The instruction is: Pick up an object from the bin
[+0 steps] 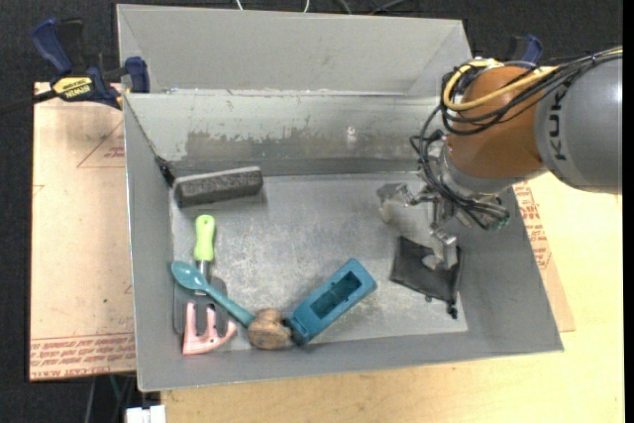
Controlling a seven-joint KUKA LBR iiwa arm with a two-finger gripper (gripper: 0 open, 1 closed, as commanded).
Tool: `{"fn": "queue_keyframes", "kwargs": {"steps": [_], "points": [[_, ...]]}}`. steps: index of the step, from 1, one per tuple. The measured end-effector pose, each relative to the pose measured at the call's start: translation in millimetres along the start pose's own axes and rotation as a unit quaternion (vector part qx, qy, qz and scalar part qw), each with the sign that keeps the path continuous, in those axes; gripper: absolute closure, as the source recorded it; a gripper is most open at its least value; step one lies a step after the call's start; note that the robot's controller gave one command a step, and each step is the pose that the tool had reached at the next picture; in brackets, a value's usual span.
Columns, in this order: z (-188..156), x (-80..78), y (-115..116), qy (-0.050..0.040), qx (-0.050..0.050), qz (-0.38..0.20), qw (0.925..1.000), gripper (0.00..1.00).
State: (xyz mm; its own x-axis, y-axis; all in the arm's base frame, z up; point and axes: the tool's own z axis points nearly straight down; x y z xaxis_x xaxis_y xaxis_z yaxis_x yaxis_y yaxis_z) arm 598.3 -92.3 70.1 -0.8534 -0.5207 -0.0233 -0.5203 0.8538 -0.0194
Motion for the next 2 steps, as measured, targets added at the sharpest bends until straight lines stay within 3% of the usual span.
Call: {"fn": "queue_keyframes", "kwargs": {"steps": [1, 2], "points": [[-0.5, -0.5, -0.1, -0.0006, 0.001, -0.001, 1.0, 1.0], [0.0, -0.1, 0.0, -0.0004, 0.001, -0.001, 1.0, 0.0]]}}
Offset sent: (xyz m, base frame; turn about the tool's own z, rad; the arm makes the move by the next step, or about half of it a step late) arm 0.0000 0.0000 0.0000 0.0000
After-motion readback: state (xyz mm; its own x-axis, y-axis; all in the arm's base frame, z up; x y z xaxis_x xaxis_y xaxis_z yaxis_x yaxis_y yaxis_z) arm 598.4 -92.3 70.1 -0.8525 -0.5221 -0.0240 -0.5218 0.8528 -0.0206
